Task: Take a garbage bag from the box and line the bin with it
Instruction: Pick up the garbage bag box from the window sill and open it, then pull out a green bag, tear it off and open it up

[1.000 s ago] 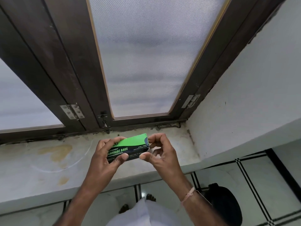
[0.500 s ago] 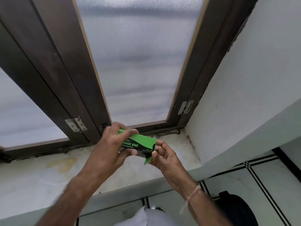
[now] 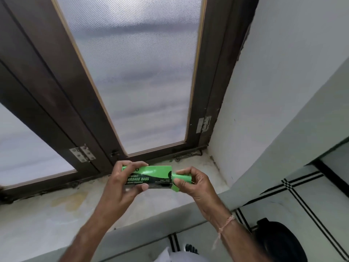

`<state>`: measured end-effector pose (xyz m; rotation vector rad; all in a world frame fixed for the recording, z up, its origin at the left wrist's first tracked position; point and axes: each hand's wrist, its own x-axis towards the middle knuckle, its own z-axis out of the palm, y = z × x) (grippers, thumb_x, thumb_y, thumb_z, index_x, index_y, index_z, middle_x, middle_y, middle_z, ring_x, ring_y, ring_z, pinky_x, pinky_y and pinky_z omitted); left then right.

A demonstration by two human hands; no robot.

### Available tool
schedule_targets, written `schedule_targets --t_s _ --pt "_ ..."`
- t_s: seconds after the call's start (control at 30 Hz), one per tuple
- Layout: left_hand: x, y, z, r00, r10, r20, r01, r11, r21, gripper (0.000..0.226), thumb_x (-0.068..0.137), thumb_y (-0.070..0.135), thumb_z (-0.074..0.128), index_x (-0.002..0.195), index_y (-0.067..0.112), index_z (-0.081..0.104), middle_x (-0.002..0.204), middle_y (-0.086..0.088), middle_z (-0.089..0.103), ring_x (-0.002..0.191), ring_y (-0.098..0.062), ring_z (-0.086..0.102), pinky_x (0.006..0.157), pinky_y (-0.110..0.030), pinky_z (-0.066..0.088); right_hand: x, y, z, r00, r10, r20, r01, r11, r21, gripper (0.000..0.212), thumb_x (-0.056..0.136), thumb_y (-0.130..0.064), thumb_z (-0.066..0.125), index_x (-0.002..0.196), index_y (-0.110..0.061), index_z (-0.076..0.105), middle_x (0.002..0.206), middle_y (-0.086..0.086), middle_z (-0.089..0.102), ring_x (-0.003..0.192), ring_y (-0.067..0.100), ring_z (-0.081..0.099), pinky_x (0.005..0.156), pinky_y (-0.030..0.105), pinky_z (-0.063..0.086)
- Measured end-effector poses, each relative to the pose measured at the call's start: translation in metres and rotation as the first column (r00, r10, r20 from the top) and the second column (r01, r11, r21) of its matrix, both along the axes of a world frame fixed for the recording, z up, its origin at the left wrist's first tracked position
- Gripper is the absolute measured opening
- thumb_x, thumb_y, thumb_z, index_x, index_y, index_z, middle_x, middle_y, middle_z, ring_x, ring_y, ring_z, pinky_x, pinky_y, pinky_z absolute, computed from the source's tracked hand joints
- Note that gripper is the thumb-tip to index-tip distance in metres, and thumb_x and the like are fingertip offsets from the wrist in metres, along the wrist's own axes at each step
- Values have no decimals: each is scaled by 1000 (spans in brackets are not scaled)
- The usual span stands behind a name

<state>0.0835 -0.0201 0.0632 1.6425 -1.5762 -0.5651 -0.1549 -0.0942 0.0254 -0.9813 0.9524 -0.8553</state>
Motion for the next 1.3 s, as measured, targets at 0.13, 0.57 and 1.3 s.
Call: schedule_targets --t_s 0.13,0.57,1.3 --pt "3 6 -26 993 77 -92 -75 997 32 49 78 35 84 123 42 67 119 8 53 112 -3 56 91 -24 49 -15 2 0 991 -132 -3 132 991 -2 22 78 0 84 95 -11 74 99 10 73 90 20 71 79 33 61" --pt "-4 -15 -92 961 170 219 -199 973 120 55 82 29 84 133 31 65 110 3 56 98 -20 63 84 -35 52 -55 3 -2 908 -405 -104 384 906 -178 22 80 1 82 97 -9 73 101 13 74 92 20 68 77 27 59" --pt "-140 -30 -5 328 379 -866 -22 919 394 39 96 31 62 124 6 69 118 -20 76 109 -33 73 87 -44 61 -30 -4 27 998 -41 -54 41 999 -3 28 83 -24 80 103 -5 76 99 17 78 90 20 72 83 33 59"
